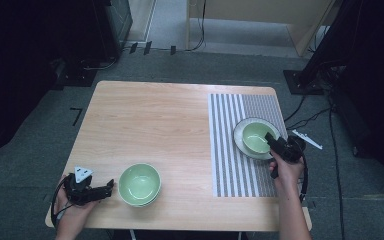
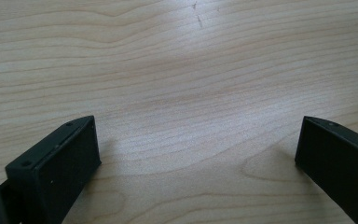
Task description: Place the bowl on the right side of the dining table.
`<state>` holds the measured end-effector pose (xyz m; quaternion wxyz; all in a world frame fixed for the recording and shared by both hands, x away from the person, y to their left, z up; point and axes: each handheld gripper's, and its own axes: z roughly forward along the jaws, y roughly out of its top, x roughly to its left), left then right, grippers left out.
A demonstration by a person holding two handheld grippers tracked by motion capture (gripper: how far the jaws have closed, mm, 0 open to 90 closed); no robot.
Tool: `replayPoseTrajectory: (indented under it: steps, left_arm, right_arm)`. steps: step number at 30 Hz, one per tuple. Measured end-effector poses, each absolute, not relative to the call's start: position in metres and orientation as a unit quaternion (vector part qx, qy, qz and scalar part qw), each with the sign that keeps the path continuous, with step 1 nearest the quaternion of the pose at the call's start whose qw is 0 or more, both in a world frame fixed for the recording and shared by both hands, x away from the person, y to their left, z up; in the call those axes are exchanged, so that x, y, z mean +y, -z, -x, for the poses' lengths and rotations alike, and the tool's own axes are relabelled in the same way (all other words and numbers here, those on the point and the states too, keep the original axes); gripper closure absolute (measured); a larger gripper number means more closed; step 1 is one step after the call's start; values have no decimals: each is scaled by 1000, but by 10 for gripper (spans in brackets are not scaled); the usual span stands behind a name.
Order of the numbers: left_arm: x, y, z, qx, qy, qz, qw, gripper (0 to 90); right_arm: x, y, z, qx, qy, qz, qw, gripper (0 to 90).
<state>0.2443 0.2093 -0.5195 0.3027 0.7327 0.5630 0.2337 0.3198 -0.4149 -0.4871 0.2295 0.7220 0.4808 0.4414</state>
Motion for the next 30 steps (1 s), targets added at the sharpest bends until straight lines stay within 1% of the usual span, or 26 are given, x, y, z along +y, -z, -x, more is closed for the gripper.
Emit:
replayPoseTrajectory:
  steps: [2, 5, 7, 11, 13, 22, 30]
  left_arm:
    - [209, 520, -244, 563, -234, -733, 303, 0]
    - [209, 520, -244, 563, -234, -733, 303, 0]
    - [209, 519, -244, 563, -234, -733, 303, 0]
    - [209, 520, -244, 563, -234, -733, 303, 0]
    - [209, 519, -244, 563, -234, -733, 303, 0]
    - [209, 519, -244, 563, -234, -733, 303, 0]
    - [209, 519, -244, 563, -234, -733, 303, 0]
  right_arm:
    - [-414, 486, -319, 485, -446, -716, 230, 330]
    - [-410, 484, -319, 497, -446, -704, 242, 222]
    - [-406, 481, -318, 505, -438, -698, 258, 134]
    - [-406, 477, -314, 509, -453, -684, 261, 31]
    - [-407, 476, -313, 512, -456, -680, 261, 1]
    - [-404, 474, -305, 524, -453, -674, 256, 0]
    - [-398, 471, -296, 545, -436, -661, 276, 0]
